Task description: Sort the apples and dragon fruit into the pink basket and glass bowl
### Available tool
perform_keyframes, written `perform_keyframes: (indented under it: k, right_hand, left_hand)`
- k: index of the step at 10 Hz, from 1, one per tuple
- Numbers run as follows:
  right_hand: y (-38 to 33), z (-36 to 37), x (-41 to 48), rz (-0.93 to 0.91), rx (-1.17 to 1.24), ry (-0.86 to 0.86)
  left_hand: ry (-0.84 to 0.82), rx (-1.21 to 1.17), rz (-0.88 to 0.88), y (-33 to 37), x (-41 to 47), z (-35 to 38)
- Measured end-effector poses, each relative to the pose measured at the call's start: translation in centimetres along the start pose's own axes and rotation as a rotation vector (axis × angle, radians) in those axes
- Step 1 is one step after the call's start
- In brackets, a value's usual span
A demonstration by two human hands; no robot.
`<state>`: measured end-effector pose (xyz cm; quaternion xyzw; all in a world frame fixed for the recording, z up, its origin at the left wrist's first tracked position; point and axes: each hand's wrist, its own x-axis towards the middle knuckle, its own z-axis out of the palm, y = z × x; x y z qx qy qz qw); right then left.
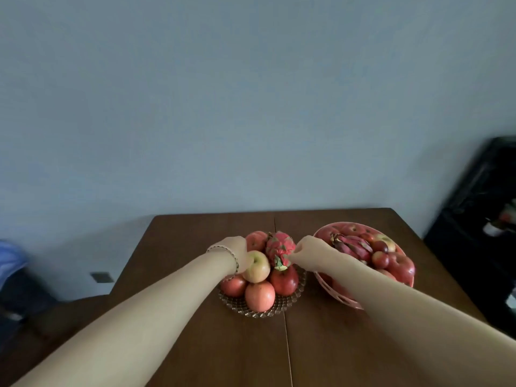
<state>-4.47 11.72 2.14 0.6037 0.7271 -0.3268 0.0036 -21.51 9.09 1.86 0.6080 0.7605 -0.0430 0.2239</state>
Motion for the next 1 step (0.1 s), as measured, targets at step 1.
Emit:
perform_keyframes:
  k: [1]
  right_hand:
    - [-1.01, -3.32, -3.66, -0.091, -0.051, 0.011]
  left_hand:
    - [0.008, 0.051, 0.084, 2.01, -2.57, -2.04]
